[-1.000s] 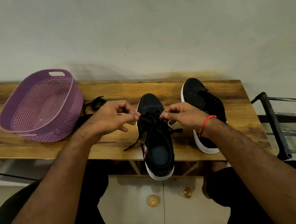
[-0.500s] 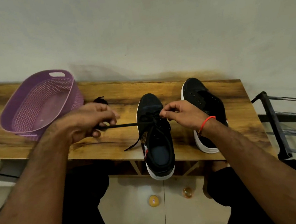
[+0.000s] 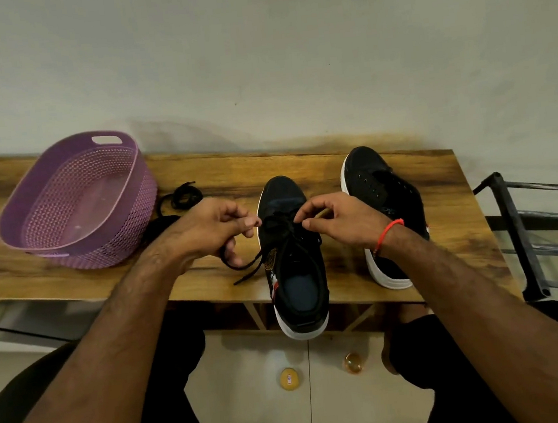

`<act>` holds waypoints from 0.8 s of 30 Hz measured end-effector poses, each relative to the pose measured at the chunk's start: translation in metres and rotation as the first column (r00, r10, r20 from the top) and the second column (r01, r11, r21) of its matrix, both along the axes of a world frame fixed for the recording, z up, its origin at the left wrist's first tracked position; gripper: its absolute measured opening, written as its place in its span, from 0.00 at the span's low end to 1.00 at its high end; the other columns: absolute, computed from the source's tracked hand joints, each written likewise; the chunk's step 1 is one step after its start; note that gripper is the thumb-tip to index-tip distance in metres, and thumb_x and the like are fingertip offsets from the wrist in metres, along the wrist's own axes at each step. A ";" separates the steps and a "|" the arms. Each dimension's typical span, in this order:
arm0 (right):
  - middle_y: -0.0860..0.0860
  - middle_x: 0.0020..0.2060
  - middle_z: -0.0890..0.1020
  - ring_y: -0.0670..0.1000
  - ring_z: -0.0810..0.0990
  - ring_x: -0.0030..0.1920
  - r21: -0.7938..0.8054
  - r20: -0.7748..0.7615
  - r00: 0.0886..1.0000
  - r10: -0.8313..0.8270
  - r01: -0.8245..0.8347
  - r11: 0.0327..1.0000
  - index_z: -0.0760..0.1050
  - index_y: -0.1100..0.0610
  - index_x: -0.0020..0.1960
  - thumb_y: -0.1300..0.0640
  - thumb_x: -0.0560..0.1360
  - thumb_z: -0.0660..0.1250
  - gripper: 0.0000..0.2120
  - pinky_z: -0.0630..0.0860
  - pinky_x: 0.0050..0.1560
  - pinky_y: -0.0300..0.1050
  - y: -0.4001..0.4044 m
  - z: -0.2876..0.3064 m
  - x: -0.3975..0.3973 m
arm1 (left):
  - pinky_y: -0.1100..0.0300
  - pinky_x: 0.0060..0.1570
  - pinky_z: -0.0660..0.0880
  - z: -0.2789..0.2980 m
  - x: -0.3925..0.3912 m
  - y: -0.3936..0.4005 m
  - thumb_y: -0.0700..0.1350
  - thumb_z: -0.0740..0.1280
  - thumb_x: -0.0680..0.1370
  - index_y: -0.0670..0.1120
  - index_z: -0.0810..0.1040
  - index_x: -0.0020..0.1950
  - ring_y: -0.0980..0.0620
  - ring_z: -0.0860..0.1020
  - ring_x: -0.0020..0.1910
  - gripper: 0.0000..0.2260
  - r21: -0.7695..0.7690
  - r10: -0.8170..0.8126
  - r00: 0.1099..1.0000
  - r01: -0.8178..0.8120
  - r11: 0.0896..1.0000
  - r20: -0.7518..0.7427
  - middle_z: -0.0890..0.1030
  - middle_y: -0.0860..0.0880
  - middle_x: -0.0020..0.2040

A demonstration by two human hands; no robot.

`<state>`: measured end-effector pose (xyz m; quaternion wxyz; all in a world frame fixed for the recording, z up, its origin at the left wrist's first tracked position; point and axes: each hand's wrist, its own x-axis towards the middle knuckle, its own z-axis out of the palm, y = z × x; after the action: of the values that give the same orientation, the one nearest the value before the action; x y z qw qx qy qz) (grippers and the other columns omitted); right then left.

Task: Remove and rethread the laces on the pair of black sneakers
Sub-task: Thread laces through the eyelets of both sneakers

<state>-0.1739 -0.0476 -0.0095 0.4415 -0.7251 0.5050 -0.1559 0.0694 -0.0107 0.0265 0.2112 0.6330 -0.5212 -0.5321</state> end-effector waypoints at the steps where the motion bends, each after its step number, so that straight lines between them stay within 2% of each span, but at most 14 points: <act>1: 0.41 0.47 0.81 0.45 0.80 0.49 0.002 -0.003 1.000 0.002 -0.002 1.000 0.82 0.49 0.52 0.59 0.78 0.69 0.06 0.78 0.54 0.43 0.000 0.000 0.000 | 0.63 0.24 0.71 0.002 -0.003 0.000 0.44 0.67 0.82 0.44 0.81 0.55 0.59 0.71 0.26 0.06 0.006 -0.035 0.999 0.035 0.999 0.025 0.83 0.48 0.44; 3: 0.41 0.47 0.81 0.47 0.81 0.50 0.006 -0.012 1.000 0.003 -0.003 1.000 0.82 0.48 0.51 0.59 0.78 0.70 0.06 0.79 0.54 0.43 0.000 -0.002 -0.001 | 0.65 0.24 0.63 0.006 0.000 0.001 0.46 0.65 0.83 0.46 0.80 0.55 0.60 0.68 0.24 0.06 0.074 -0.172 0.970 0.162 0.984 0.172 0.84 0.50 0.47; 6: 0.43 0.47 0.82 0.47 0.81 0.50 -0.005 -0.025 1.000 0.005 -0.005 1.000 0.82 0.50 0.51 0.57 0.76 0.72 0.05 0.79 0.53 0.43 0.001 -0.003 -0.001 | 0.65 0.29 0.66 0.009 0.017 0.004 0.45 0.64 0.83 0.49 0.81 0.54 0.60 0.72 0.31 0.06 0.268 -0.386 0.849 0.303 0.915 0.360 0.85 0.49 0.52; 9: 0.43 0.46 0.82 0.46 0.81 0.49 -0.027 -0.028 1.000 0.005 -0.006 1.000 0.82 0.50 0.50 0.56 0.76 0.72 0.04 0.78 0.52 0.41 0.001 -0.002 0.001 | 0.64 0.25 0.63 0.012 0.025 0.008 0.45 0.65 0.83 0.49 0.81 0.55 0.56 0.69 0.31 0.06 0.437 -0.475 0.806 0.306 0.846 0.355 0.84 0.49 0.48; 11: 0.43 0.47 0.82 0.46 0.81 0.49 -0.027 -0.032 0.999 0.006 -0.007 1.000 0.82 0.50 0.50 0.56 0.76 0.72 0.04 0.78 0.52 0.41 0.002 -0.001 0.001 | 0.64 0.23 0.67 0.012 0.023 0.010 0.44 0.66 0.82 0.49 0.81 0.55 0.57 0.72 0.30 0.05 0.442 -0.459 0.823 0.294 0.848 0.333 0.82 0.48 0.46; 12: 0.44 0.47 0.83 0.47 0.81 0.49 -0.030 -0.036 0.999 0.011 -0.012 0.999 0.83 0.50 0.51 0.56 0.76 0.72 0.04 0.78 0.52 0.41 0.002 -0.001 0.000 | 0.64 0.24 0.71 0.010 0.020 0.011 0.43 0.67 0.82 0.48 0.81 0.55 0.57 0.76 0.32 0.05 0.389 -0.408 0.854 0.273 0.880 0.324 0.81 0.48 0.47; 15: 0.45 0.48 0.83 0.47 0.81 0.51 -0.021 -0.026 0.999 0.035 -0.035 0.999 0.83 0.51 0.52 0.59 0.76 0.72 0.06 0.77 0.50 0.37 0.001 0.003 -0.004 | 0.60 0.32 0.79 0.003 0.004 0.010 0.41 0.71 0.78 0.47 0.83 0.52 0.54 0.83 0.36 0.04 0.065 -0.154 0.962 0.143 0.988 0.226 0.84 0.48 0.45; 18: 0.43 0.48 0.83 0.45 0.81 0.53 -0.034 -0.025 0.996 0.087 -0.088 0.996 0.83 0.50 0.51 0.63 0.77 0.70 0.09 0.76 0.50 0.32 0.000 0.008 -0.007 | 0.54 0.40 0.81 0.002 -0.019 0.012 0.44 0.76 0.75 0.50 0.85 0.48 0.53 0.86 0.40 0.04 -0.138 0.002 0.992 0.016 0.990 0.125 0.86 0.51 0.41; 21: 0.43 0.49 0.84 0.46 0.81 0.54 -0.053 -0.032 0.992 0.125 -0.126 0.991 0.83 0.49 0.51 0.65 0.77 0.69 0.12 0.78 0.58 0.40 -0.002 0.008 -0.007 | 0.54 0.36 0.84 -0.004 -0.035 0.017 0.46 0.76 0.75 0.52 0.84 0.46 0.55 0.85 0.39 0.02 -0.287 0.051 0.984 0.000 0.958 0.172 0.84 0.54 0.40; 24: 0.45 0.49 0.84 0.48 0.81 0.53 -0.022 -0.015 0.995 0.103 -0.104 0.994 0.83 0.50 0.52 0.61 0.79 0.67 0.09 0.79 0.59 0.47 -0.002 0.006 -0.006 | 0.53 0.33 0.83 -0.013 -0.040 0.018 0.46 0.76 0.75 0.52 0.85 0.45 0.56 0.83 0.36 0.02 -0.352 0.080 0.977 -0.005 0.936 0.199 0.83 0.56 0.39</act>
<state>-0.1796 -0.0501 -0.0033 0.4372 -0.7563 0.4680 -0.1333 0.0291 0.0075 0.0138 0.2752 0.6493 -0.6129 -0.3564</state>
